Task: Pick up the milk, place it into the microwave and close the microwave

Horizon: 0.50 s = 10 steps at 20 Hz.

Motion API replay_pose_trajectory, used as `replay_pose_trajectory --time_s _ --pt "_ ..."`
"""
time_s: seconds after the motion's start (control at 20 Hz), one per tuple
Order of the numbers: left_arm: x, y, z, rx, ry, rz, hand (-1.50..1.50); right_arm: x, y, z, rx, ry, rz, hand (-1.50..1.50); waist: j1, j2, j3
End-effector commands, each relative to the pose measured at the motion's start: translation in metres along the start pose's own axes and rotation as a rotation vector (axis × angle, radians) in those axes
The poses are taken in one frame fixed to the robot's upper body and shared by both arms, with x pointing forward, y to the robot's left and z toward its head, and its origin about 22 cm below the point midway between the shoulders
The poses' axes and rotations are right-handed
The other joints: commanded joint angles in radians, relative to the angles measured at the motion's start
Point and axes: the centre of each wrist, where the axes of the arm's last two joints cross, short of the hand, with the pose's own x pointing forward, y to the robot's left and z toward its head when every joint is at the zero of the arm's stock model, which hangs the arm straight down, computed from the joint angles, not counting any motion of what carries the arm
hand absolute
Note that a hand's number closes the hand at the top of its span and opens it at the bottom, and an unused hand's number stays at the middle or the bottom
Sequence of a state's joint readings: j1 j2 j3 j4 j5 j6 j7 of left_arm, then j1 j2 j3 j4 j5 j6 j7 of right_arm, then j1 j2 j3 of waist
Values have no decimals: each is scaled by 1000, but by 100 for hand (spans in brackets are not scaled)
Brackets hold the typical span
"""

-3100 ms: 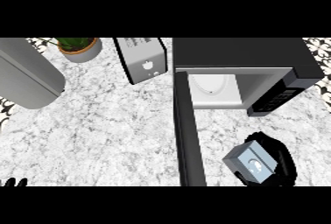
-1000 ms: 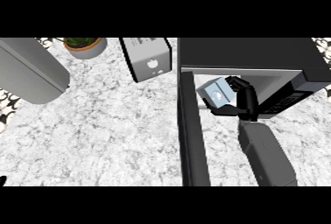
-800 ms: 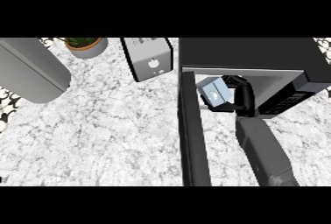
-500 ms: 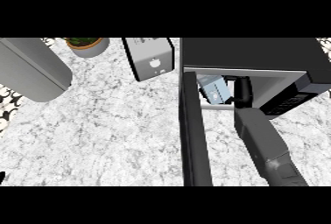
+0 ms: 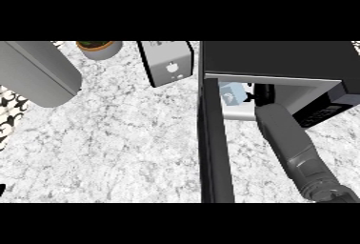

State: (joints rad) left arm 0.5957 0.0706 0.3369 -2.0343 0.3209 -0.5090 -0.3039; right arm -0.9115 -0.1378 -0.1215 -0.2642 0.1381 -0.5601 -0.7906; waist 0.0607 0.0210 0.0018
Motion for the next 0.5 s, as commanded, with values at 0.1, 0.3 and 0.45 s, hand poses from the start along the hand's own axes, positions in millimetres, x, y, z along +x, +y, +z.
replay_pose_trajectory --time_s 0.1,0.3,0.45 --pt "-8 -3 -16 -16 -9 -4 -150 16 5 -20 -100 21 156 150 14 10 0" --pt "-6 10 -5 -27 -15 -10 -150 -6 -18 -12 -159 65 145 150 22 13 1" --pt "-8 3 -11 -33 0 -12 -150 -3 -18 -17 -183 93 163 150 31 17 2"
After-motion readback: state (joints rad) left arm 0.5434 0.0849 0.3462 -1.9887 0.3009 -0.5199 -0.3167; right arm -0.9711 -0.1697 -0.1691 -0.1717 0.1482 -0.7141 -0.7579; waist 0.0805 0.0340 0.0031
